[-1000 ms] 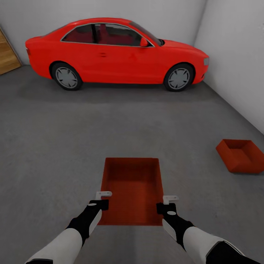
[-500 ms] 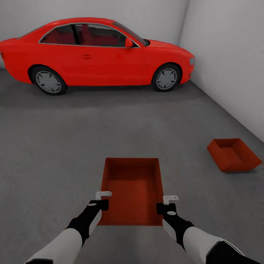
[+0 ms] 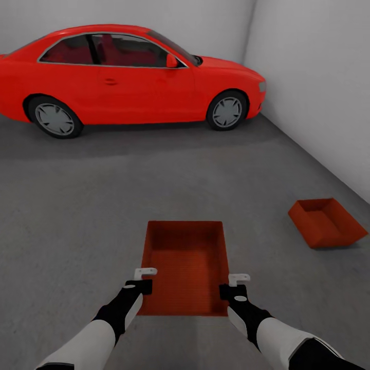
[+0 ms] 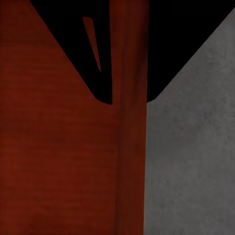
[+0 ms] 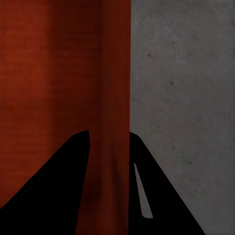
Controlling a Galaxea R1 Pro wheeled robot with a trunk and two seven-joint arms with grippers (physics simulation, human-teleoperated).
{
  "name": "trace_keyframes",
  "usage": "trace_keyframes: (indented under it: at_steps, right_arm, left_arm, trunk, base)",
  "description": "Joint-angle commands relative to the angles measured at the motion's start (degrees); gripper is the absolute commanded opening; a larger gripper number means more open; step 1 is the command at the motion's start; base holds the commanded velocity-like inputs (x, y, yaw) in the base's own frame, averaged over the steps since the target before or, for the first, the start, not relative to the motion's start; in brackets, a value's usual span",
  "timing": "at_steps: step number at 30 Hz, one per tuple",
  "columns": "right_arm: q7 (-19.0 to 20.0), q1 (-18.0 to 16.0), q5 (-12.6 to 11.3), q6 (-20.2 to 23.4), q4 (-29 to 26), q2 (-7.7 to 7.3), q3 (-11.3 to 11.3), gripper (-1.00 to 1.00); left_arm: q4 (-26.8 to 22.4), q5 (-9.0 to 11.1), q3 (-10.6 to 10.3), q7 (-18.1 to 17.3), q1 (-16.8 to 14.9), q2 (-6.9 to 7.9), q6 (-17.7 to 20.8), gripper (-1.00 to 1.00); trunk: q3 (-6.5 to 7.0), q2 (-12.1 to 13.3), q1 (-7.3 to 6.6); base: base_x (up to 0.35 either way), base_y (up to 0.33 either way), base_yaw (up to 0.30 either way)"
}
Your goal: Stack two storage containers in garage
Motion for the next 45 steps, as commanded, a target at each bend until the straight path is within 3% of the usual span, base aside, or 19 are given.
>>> trace_keyframes:
  at_steps: [1, 25, 45]
  right_arm:
    - [0.01, 0.01, -0.61, -0.06, 3.05, -0.07, 1.55, -1.00]
    - [0.01, 0.01, -0.61, -0.12, 3.05, -0.16, 1.55, -1.00]
    - [0.01, 0.01, -0.62, -0.08, 3.05, 0.01, 1.61, -1.00]
  left_arm:
    - [-2.41, 0.45, 1.16, 0.24, -0.06, 0.25, 0.37, -1.00]
    - [-2.41, 0.44, 1.16, 0.24, -0.06, 0.25, 0.37, -1.00]
    - [-2.41, 0.44, 1.16, 0.24, -0.06, 0.25, 0.34, -1.00]
  trunk:
    - [-0.06, -0.05, 0.04]
    - [-0.06, -0.05, 0.04]
    - [-0.06, -0.05, 0.04]
  base:
    - [0.321, 0.000, 0.000]
    - [0.321, 0.000, 0.000]
    - [0.321, 0.000, -0.225]
